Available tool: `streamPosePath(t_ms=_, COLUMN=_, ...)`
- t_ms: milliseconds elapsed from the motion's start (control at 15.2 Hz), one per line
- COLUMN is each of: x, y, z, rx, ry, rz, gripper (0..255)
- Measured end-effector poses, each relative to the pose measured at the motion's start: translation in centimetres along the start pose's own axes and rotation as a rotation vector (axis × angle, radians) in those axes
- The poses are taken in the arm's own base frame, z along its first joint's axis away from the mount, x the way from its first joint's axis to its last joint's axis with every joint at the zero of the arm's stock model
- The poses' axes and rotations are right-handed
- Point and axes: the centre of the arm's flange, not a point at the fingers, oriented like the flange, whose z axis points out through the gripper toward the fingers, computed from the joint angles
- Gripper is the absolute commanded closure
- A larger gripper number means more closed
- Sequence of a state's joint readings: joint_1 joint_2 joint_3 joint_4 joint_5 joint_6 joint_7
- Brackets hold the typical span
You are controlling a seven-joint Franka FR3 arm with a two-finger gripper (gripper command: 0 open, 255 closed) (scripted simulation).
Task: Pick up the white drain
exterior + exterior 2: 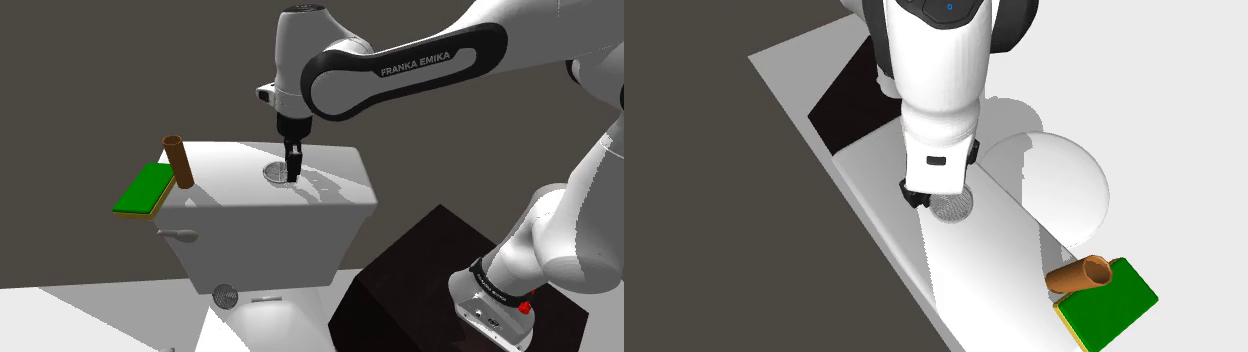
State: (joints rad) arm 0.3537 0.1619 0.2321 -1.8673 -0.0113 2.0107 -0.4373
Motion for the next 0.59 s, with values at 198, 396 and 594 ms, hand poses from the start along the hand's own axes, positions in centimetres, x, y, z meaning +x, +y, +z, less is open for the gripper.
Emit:
streamPosePath(t_ms=198, x=0.01, y=0.00, z=0.00, rx=0.000, ry=0.000, rz=0.000, gripper=255)
streamPosePath(t_ms=396, x=0.00, y=0.00, z=0.00, rx=0.000, ry=0.000, rz=0.000, gripper=255)
streamPosePath(t_ms=594, x=-0.10, y=-0.10, z=-0.60, rx=0.000, ry=0.000, rz=0.000, gripper=255)
